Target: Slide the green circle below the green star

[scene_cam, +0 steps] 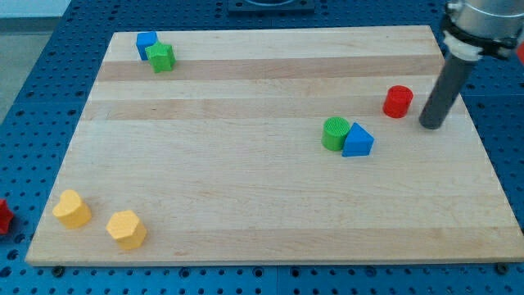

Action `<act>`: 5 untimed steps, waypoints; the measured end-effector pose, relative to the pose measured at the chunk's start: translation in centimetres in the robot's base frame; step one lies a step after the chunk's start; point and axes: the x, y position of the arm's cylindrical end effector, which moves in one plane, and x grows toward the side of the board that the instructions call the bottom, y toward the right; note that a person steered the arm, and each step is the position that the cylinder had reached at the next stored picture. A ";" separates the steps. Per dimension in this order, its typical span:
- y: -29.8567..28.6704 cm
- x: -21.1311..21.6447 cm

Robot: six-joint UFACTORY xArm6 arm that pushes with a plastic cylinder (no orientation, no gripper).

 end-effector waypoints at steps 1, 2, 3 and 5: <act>-0.6 2.2; -10.5 3.4; -21.4 2.3; -25.9 -2.0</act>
